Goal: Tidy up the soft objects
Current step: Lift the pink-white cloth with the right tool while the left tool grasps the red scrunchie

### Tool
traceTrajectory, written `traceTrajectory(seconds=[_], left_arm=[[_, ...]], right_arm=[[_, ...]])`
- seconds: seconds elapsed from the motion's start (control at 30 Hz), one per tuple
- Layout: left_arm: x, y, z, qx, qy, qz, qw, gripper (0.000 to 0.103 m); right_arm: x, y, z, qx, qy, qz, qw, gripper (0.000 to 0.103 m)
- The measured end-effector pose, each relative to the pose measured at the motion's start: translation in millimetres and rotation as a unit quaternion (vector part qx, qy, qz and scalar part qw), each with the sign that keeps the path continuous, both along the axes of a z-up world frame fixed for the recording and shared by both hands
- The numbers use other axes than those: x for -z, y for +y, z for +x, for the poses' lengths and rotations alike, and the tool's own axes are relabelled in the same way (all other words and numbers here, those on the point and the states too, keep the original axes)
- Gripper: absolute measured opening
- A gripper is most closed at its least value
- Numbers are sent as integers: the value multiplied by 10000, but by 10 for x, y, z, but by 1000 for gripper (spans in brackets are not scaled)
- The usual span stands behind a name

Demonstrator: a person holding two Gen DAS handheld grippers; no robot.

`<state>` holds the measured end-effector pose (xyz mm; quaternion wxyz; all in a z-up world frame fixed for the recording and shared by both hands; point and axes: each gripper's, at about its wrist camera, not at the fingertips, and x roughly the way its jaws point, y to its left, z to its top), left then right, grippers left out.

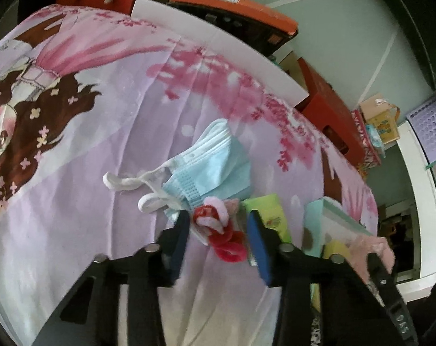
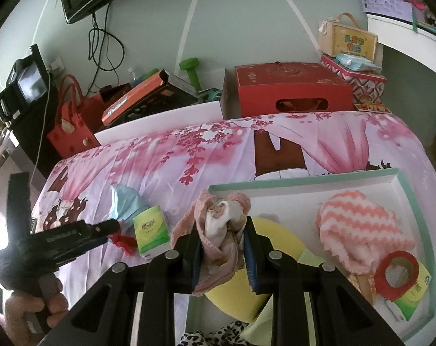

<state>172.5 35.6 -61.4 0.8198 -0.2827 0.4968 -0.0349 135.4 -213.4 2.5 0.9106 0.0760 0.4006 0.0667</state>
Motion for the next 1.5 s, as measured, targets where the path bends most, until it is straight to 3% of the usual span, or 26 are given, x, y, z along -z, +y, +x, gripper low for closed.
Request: traceTrajectory(seconds=[0.07,0.57,1.27,1.5], left_arm=[[57,11,11,-8,39,-47,10000,25],[15,8,14,76,-133,-107,9998,21],[-501,48,-152,122,-912,-357,9951,21],[-609,103,-223,87,-1096,-659,9917,21]], right_arm=[[5,1,3,1,15,-8,10000,27],[73,19,29,-2,129,-63,9999,27],[-16,-41,-12,90,-14,-3,10000,27],[-25,-56,-18,97,-30,4,9999,27]])
